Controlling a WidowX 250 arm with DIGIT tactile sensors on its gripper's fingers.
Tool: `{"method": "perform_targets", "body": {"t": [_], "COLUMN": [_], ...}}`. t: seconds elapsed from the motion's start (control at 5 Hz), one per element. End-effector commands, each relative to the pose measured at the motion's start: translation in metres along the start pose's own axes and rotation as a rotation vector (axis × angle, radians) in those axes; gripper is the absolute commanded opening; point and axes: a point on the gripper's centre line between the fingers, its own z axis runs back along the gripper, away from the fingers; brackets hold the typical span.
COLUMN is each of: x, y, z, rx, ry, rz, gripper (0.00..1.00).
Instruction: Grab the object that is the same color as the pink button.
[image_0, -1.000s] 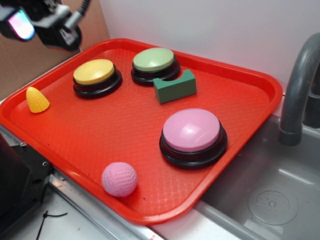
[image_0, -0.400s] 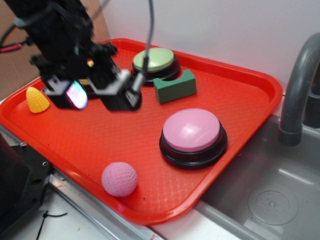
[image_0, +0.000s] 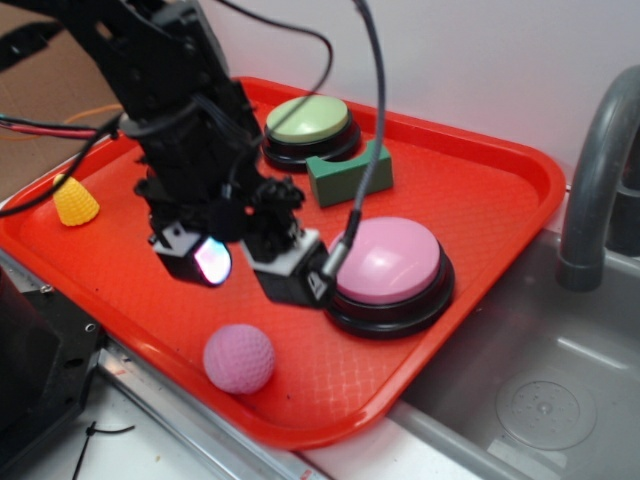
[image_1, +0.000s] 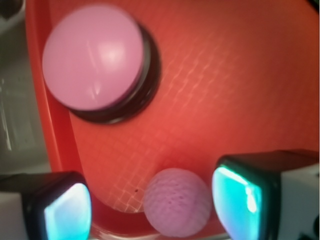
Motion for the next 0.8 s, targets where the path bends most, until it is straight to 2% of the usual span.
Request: {"method": "perform_targets", "body": {"t": [0.0,0.2,0.4,0.6], "x": [-0.007,-0.018,-0.022,-0.019], "y": [-0.004,-0.005,-0.006,-0.005], "z": [-0.021,-0.025,-0.032,-0.039], "rx": [0.044,0.07,0.119,0.171], "ry": [0.069,0.091,0.114,0.129], "rz": [-0.051,-0.08,-0.066,-0.069], "gripper": [1.0,1.0,1.0,0.09]}}
